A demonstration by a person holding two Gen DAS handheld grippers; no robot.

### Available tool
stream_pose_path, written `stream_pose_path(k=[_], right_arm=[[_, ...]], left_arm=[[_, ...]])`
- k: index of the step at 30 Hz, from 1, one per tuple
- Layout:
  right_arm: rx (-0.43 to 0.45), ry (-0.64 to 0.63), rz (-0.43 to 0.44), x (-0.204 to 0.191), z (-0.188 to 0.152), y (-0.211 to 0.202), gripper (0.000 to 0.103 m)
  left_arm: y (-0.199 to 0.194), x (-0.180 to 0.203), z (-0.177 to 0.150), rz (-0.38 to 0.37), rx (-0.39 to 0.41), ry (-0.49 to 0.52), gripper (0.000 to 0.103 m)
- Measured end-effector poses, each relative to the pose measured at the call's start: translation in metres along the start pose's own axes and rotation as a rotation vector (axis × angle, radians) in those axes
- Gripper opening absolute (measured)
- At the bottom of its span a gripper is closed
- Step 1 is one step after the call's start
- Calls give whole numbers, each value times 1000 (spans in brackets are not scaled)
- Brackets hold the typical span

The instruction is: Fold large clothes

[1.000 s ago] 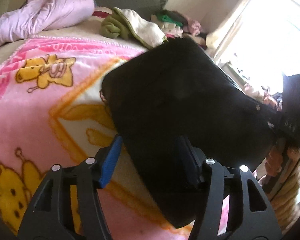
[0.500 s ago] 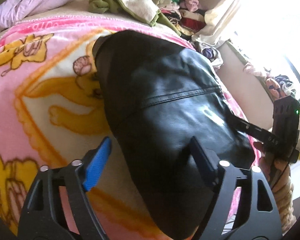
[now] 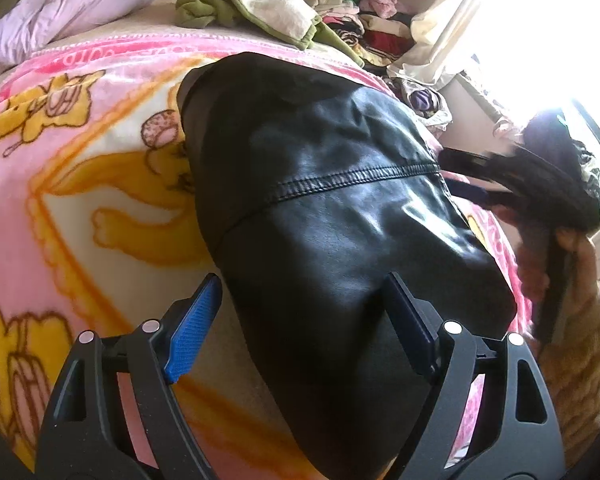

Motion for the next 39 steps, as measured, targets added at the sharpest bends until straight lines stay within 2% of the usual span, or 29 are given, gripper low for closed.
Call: stream_pose_path(k=[1,3,4,6,9,12,17,20,21,23,25,28,34,37,38,39], right_arm=[[3,-13,1,-4,2,4,43],[60,-38,32,-14,7,-3,21],[89,-39,43,-16,8,-9,19],[132,-53,27,-16,8,-17,19],[118,-49,-21,-2,-3,-13,19],[136,7,-19,16,-18,-14,19],[150,25,-56,21,-32,-8,24],[155,38,-68,19,-32,-11,35],[146,34,-76,18,-33,-12,43],[129,26,-75,15,-36,-14,46],[117,29,-80,13,-42,-18,64],[115,59,-40,12,-57,-28,69],[104,79,30,-2,-90,-51,71],[103,62,27,-10,-103,-58,72],[108,58,23,-12,-106,-61,69],[112,55,22,-13,-109,-63,53]], left_arm=[[0,1,0,1,0,1,75],[0,1,-1,12,-2,3,75],[0,0,-1,13,-1,3,75],[-1,1,0,-5,1,3,81],[5,5,-3,-9,-19,18,82],[11,6,-7,-19,-31,23,85],[14,8,-9,-18,-36,29,86],[13,8,-9,-11,-31,35,87],[12,8,-8,-7,-28,36,87],[10,7,-7,0,-22,35,86],[9,8,-8,1,-19,36,86],[6,9,-9,3,-16,38,86],[3,12,-16,-16,-29,39,87],[2,14,-22,-26,-40,32,92],[3,14,-25,-34,-49,25,93],[4,14,-27,-41,-56,20,93]])
Point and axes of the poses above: each gripper's, at about its wrist camera, not at the fingertips, and y roughly the way its jaws point, x to its right, z to its top, the point moved 5 cm from there along y, roughly the way its jaws point, and after that the axes turned 9 degrees about -y, right-handed, at the moved point
